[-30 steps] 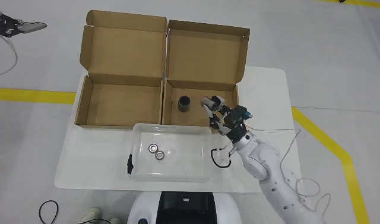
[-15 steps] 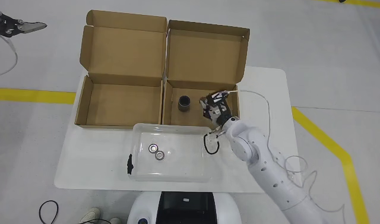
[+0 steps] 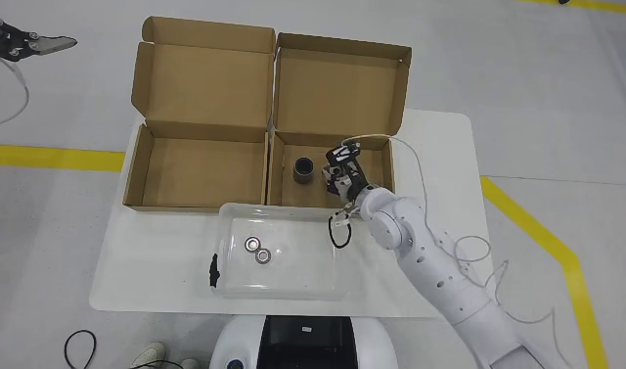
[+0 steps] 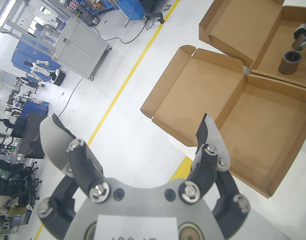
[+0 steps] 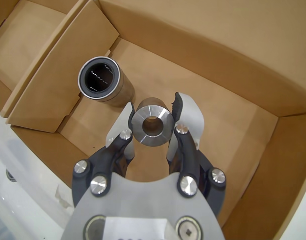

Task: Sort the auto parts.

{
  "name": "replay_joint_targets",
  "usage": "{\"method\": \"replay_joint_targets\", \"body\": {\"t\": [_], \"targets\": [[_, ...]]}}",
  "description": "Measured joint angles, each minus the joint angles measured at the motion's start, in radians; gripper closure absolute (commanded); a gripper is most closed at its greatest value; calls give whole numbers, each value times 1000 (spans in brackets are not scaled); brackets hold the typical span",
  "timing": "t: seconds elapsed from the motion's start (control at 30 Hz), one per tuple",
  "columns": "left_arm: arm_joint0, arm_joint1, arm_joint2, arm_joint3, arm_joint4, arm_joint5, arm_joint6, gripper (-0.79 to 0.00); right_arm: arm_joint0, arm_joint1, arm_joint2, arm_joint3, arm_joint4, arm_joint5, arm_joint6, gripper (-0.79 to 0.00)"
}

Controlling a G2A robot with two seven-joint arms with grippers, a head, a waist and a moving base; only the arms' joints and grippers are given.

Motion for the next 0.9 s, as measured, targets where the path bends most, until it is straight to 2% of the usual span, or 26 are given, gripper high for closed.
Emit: {"method": "replay_joint_targets", "body": {"t": [0.03, 0.1, 0.2, 0.23, 0.27, 0.33, 0.6, 0.8, 0.9], "targets": [[0, 0, 0, 0, 0, 0, 0, -785, 4, -2, -2, 7, 2, 0, 5, -203], [0, 0, 0, 0, 0, 0, 0, -785, 13, -6, -5, 21, 7, 2, 15, -323], [0, 0, 0, 0, 0, 0, 0, -785, 22, -12, -7, 37, 13, 5, 23, -388], [0, 0, 0, 0, 0, 0, 0, -785, 24, -13, -7, 40, 14, 5, 23, -437], [0, 0, 0, 0, 0, 0, 0, -785, 27, -15, -8, 45, 14, 5, 23, -533], [0, 0, 0, 0, 0, 0, 0, -785, 29, -18, -9, 49, 14, 6, 20, -588], [0, 0, 0, 0, 0, 0, 0, -785, 5, -18, 17, 26, -1, 16, -32, -514], [0, 0, 0, 0, 0, 0, 0, -785, -81, 3, 75, -77, -60, 8, -117, -520], [0, 0, 0, 0, 0, 0, 0, -785, -139, 19, 95, -156, -122, -70, -195, -548]]}}
